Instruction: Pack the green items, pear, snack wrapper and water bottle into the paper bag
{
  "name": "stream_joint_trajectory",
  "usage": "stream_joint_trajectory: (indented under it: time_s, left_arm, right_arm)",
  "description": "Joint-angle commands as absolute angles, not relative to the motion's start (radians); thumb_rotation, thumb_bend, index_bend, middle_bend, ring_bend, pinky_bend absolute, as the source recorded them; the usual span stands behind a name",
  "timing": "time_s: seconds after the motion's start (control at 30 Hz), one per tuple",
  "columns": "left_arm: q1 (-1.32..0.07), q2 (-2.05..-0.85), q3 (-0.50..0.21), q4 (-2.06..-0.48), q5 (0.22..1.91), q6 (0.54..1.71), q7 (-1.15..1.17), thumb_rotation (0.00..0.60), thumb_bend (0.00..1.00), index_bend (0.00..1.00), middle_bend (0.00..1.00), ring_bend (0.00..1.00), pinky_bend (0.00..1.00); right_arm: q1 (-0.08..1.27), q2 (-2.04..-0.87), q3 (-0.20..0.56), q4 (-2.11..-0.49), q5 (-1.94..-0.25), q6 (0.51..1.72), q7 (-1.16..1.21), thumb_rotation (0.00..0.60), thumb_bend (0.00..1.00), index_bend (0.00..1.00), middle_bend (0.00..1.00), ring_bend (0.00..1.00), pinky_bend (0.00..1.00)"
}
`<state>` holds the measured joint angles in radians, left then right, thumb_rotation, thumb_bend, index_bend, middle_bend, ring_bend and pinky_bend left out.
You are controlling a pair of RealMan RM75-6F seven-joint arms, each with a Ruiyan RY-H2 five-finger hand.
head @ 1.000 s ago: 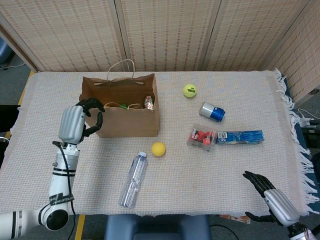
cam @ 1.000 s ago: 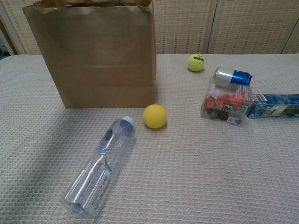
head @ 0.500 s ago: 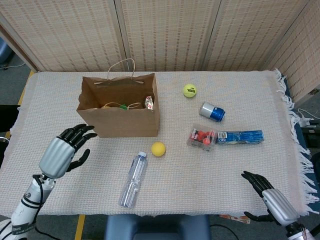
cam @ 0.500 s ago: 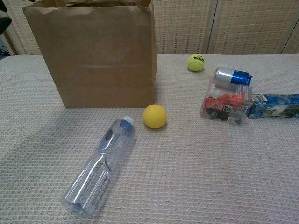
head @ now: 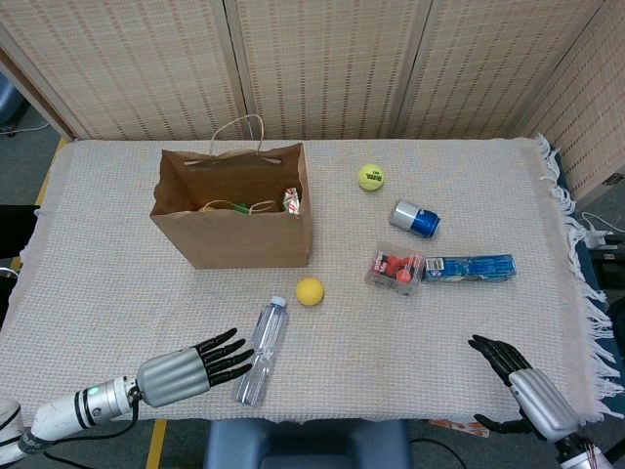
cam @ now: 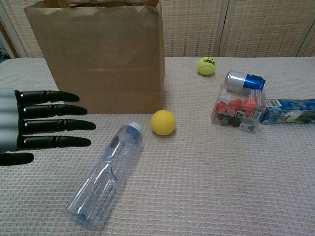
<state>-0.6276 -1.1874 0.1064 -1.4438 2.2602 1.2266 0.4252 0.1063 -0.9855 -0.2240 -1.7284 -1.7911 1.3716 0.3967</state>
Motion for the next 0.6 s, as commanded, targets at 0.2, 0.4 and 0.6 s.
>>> stream_joint_trajectory:
  time_s: [0.2, 0.4, 0.6]
  left_arm:
    - [-0.725, -1.276, 0.09, -1.45, 2.24, 1.048, 0.49, 0.6, 0.35, 0.0, 0.0, 0.0, 0.07]
    - [-0.739, -1.332, 0.102, -1.409, 2.213, 1.019, 0.485, 0.6, 0.35, 0.0, 0.0, 0.0, 0.07]
    - [-0.757, -1.359, 0.117, -1.378, 2.201, 1.013, 0.472, 0.6, 0.35, 0.0, 0.0, 0.0, 0.07]
  right_arm:
    - [0.11, -0.978, -0.231, -1.731, -1.802, 1.379, 0.438, 0.6, 0.08, 0.0, 0.0, 0.0, 0.0]
    - [0.099, -1.003, -0.226, -1.688, -1.874, 1.515, 0.661, 0.6, 0.08, 0.0, 0.0, 0.0, 0.0]
    - [0.08, -1.039, -0.207, -1.641, -1.882, 1.58, 0.664, 0.6, 0.08, 0.0, 0.0, 0.0, 0.0]
